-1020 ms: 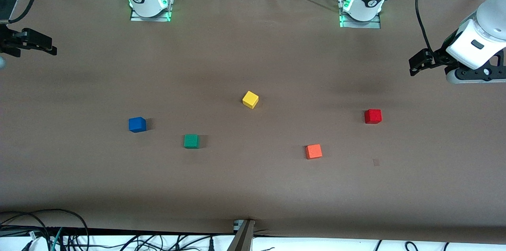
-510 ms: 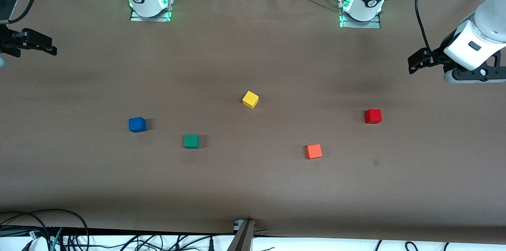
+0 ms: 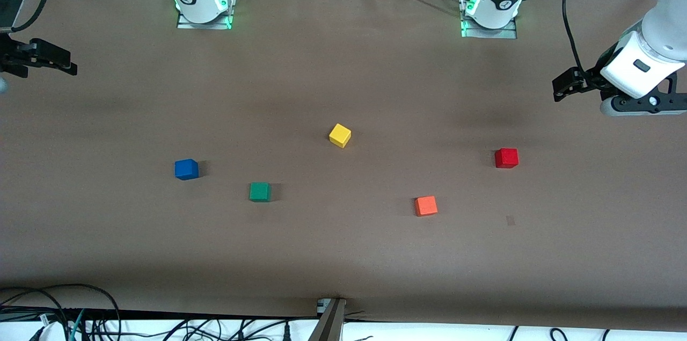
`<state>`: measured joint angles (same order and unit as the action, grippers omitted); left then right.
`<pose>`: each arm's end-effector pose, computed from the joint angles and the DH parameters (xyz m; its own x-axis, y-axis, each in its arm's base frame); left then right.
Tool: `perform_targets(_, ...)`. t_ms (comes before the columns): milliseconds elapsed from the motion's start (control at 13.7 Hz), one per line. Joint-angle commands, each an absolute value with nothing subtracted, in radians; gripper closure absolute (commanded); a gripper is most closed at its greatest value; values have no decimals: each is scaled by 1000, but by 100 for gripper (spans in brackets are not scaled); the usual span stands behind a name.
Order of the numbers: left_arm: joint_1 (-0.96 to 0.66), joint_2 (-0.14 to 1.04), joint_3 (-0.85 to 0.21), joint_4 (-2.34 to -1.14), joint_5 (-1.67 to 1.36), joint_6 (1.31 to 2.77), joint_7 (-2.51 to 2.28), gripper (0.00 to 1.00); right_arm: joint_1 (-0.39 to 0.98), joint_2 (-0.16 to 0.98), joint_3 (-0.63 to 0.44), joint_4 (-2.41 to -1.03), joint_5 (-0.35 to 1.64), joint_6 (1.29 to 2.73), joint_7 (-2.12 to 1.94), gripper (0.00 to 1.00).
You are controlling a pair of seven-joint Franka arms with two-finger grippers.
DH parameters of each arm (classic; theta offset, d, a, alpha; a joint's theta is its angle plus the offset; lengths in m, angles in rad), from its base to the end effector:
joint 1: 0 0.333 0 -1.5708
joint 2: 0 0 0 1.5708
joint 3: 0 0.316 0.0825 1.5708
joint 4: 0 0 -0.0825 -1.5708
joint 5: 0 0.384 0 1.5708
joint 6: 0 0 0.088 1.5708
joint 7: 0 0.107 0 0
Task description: Pass red block to right arm, stack on blue
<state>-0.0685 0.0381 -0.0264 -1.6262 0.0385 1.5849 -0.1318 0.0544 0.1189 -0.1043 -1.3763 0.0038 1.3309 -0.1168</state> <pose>0.5616 -0.0491 0.5784 0.9966 0.0365 -0.0737 0.0330 -0.9983 -0.0474 0.5647 -0.0237 0.6286 0.9844 0.0671 -0.1628 0.0663 -0.9977 -0.0105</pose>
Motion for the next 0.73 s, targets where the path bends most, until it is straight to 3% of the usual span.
perform_targets(0,-80,66,-17,-1617,38,1572,-127,0,48,129,-101,-1351,18,1324,-117,0)
perform_targets(437,-68,106,-14,-1623,54,1577,-114,0,48,129,-101,-1351,18,1325,-117,0)
perform_targets(656,-64,103,-21,-1719,54,1681,-114,0,48,129,-101,-1351,18,1325,-117,0)
